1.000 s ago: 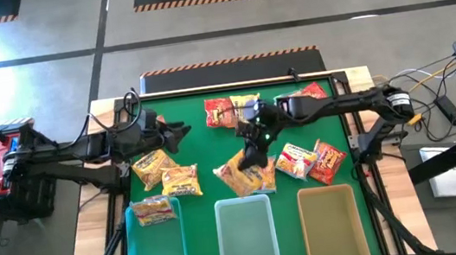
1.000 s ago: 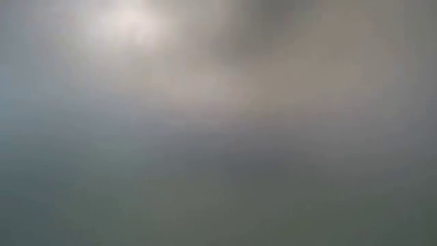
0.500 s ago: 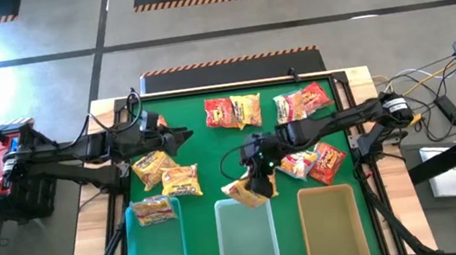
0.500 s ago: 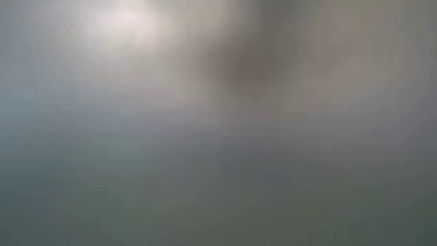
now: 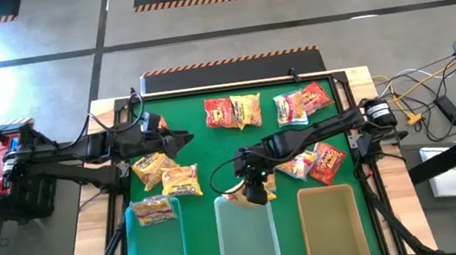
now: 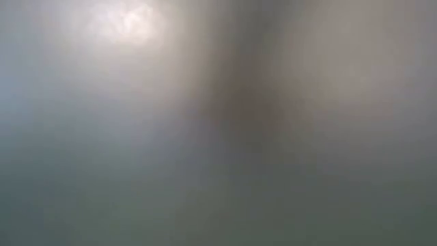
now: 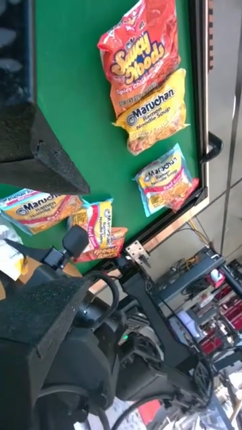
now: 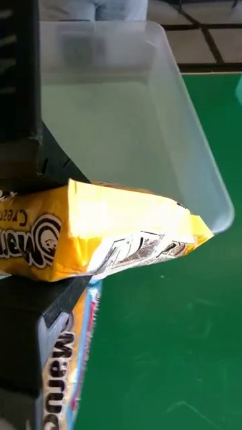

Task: Sort Maruchan noodles
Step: Put the yellow noodle pack into the transparent bin

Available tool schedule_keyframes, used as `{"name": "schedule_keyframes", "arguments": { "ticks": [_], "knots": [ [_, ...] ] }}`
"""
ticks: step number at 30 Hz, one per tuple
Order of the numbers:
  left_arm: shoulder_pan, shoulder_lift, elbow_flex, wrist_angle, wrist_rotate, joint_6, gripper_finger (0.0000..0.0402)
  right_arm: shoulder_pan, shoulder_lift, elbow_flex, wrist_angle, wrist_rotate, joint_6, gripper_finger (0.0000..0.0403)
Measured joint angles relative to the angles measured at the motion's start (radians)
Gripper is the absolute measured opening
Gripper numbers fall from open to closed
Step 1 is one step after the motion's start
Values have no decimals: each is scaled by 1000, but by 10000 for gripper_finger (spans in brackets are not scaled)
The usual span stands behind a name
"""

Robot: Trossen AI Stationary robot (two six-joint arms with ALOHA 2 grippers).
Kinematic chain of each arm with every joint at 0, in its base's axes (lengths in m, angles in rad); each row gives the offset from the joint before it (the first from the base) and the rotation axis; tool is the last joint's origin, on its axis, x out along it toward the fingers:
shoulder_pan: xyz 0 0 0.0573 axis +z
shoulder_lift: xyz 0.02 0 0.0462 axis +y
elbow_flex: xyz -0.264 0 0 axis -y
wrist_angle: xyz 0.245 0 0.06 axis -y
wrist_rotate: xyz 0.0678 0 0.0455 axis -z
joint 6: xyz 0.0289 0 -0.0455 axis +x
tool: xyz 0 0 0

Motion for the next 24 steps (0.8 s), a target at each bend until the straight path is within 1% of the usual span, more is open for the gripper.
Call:
{"name": "schedule_keyframes", "arguments": {
  "ticks": [7, 11, 16, 20, 24],
  "knots": [
    [0, 0, 0, -8, 15, 30, 194, 29, 3, 50, -3, -72, 16, 132],
    [0, 0, 0, -8, 15, 33, 194, 36, 2, 60, -7, -76, 14, 132],
    [0, 0, 0, -9, 15, 33, 194, 34, 19, 54, -22, -54, -4, 132],
    [0, 0, 0, -16, 15, 33, 194, 36, 57, 53, -24, -81, -24, 132],
    [0, 0, 0, -16, 15, 30, 194, 37, 92, 53, -21, -83, -26, 146]
  ]
}}
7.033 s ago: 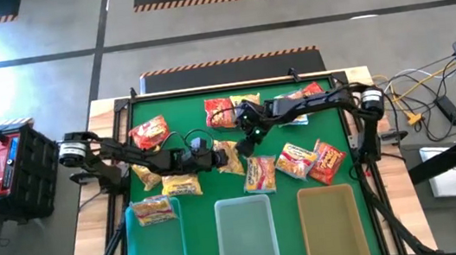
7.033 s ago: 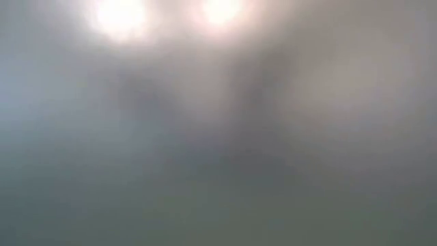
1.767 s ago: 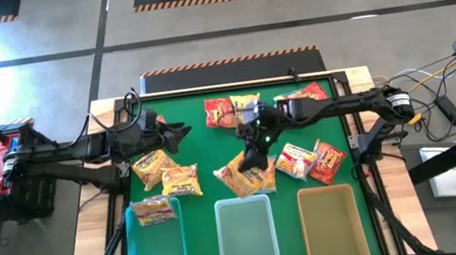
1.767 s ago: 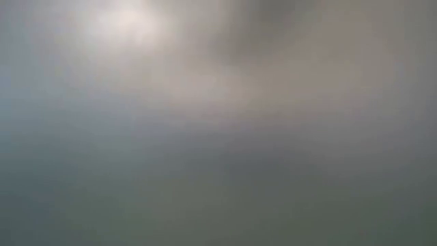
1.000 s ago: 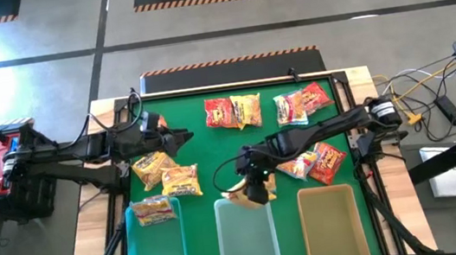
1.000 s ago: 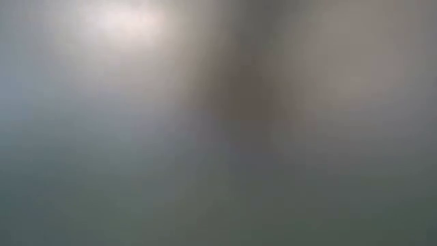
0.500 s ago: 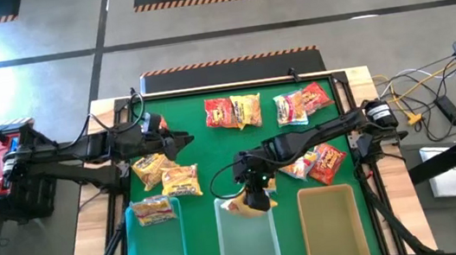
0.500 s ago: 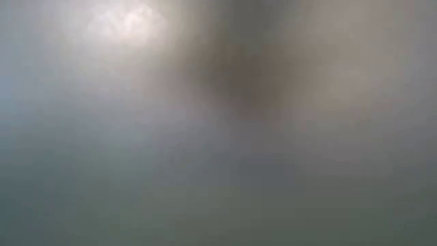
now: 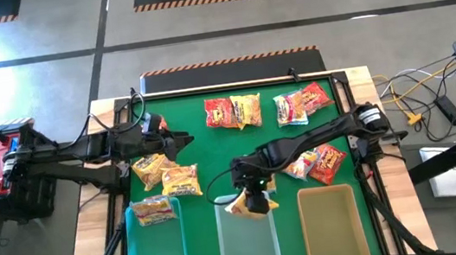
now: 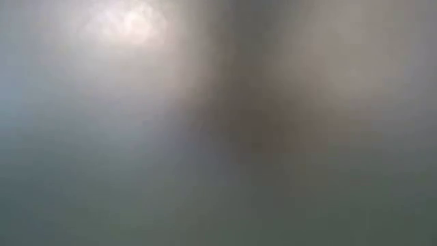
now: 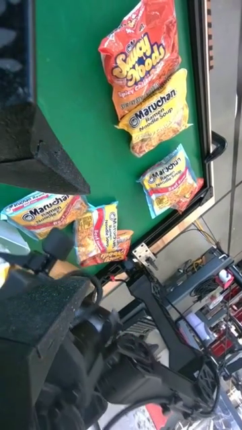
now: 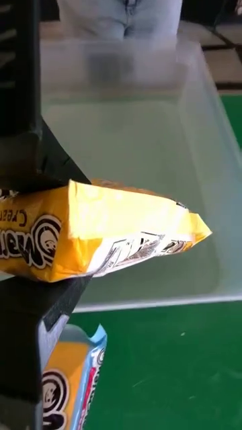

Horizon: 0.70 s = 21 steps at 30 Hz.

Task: Sort Maruchan noodles
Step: Put the yellow noodle pack into the transparent bin

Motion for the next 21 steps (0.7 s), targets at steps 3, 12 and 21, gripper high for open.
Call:
{"name": "schedule_keyframes", "arguments": {
  "ticks": [3, 12, 21],
  "knots": [
    [0, 0, 0, 0, 0, -1, 194, -2, 15, 0, 1, 24, -2, 165],
    [0, 0, 0, -61, 61, -1, 194, -8, -31, 1, 0, 104, -18, 205],
    [0, 18, 0, -393, 174, -57, 194, -27, -106, 1, 21, 202, 8, 198]
  ]
}}
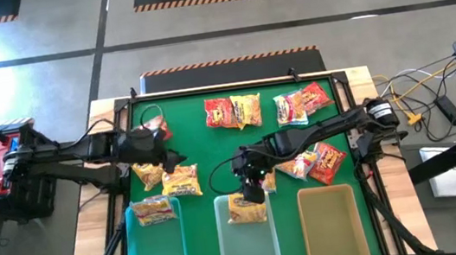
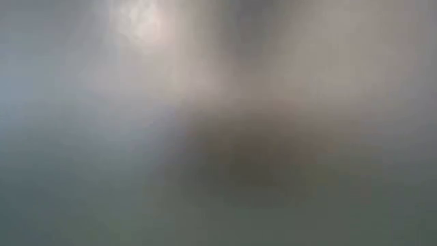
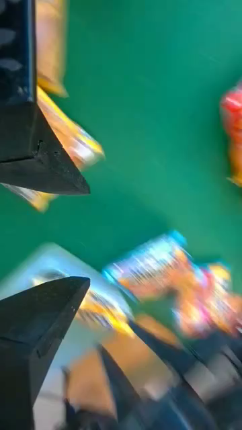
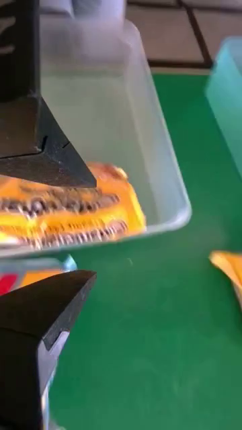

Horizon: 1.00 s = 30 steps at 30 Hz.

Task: Sort Maruchan noodles
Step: Put the yellow noodle pack into the transparent bin

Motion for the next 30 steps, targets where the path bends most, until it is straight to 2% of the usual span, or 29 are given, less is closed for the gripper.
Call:
{"name": "schedule_keyframes", "arguments": {
  "ticks": [4, 8, 20, 30],
  "knots": [
    [-1, 34, 0, -127, 47, -42, 194, -19, 3, 0, 66, 33, 0, 196],
    [-20, 94, -6, -169, 118, -46, 194, -38, 10, 0, 144, 36, 0, 196],
    [-100, 356, -7, -167, 141, -16, 194, -98, 11, 0, 178, 35, -26, 196],
    [-131, 508, -8, -118, 140, 41, 194, -136, 11, 0, 177, 33, -85, 196]
  ]
}}
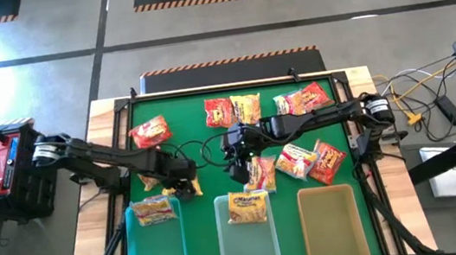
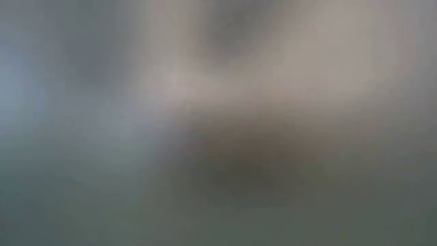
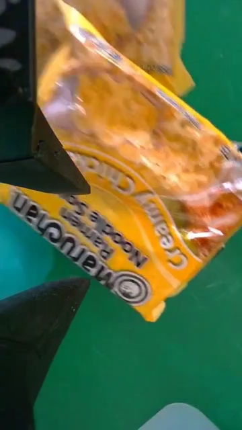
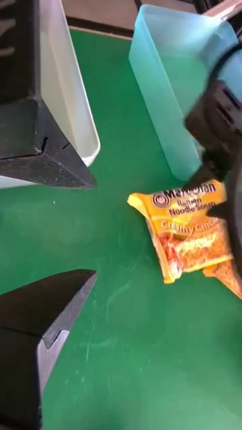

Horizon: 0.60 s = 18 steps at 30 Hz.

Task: Sort Maruchan noodles
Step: Put the yellow noodle pack into the transparent bin

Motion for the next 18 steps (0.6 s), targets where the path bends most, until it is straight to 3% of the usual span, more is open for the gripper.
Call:
{"name": "schedule_keyframes", "arguments": {
  "ticks": [10, 18],
  "knots": [
    [11, 115, 5, 173, -54, 19, 194, -50, 0, 0, -14, 0, -12, 194],
    [112, 123, -3, 444, -131, 54, 194, -81, 0, 0, -27, 0, 0, 194]
  ]
}}
